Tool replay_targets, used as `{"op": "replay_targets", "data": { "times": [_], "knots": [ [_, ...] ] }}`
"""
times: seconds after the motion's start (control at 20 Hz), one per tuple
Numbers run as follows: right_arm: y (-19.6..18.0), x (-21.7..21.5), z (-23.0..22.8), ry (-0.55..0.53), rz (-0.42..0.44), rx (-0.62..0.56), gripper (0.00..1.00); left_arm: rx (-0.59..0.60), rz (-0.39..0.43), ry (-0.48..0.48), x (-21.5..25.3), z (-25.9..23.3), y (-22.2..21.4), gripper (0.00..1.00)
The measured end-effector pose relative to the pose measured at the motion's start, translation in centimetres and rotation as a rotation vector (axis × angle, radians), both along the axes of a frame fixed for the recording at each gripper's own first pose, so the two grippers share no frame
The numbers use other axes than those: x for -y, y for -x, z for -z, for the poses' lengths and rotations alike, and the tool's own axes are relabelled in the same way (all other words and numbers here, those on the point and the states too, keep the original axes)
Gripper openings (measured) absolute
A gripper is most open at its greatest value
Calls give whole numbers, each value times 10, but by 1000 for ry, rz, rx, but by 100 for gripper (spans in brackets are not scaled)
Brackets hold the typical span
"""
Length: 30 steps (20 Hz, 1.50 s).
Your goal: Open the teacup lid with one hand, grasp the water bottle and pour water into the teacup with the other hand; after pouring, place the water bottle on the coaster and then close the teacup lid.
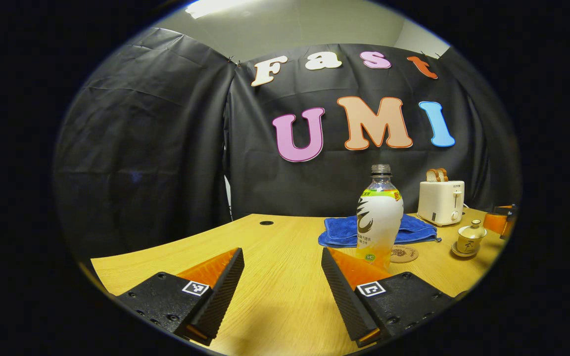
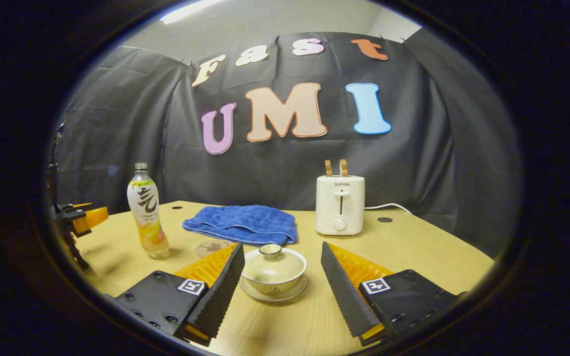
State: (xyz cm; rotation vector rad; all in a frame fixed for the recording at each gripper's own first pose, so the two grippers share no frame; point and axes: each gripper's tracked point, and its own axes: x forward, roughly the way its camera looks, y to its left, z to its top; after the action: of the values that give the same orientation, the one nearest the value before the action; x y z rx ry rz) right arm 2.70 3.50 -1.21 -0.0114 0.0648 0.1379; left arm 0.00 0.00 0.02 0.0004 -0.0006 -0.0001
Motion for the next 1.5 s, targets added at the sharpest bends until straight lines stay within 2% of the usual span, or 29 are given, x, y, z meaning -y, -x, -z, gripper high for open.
{"op": "replay_targets", "data": {
  "times": [0.3,0.6,0.75,0.95,1.05,1.5],
  "knots": [
    [-23,-13,8,27,-23,-39,99,0,1,0,1,0,-1,92],
    [-40,-23,17,95,-30,-90,87,0,2,0,0,0,0,92],
    [-46,-20,19,88,-9,-106,71,-1,2,0,0,0,0,92],
    [-49,-24,20,65,-33,-107,49,-1,2,0,1,0,0,92],
    [-48,-24,18,79,-31,-100,35,-1,2,0,0,0,0,92],
    [-40,-24,8,65,-43,-44,36,-1,6,1,2,0,0,92]
  ]
}}
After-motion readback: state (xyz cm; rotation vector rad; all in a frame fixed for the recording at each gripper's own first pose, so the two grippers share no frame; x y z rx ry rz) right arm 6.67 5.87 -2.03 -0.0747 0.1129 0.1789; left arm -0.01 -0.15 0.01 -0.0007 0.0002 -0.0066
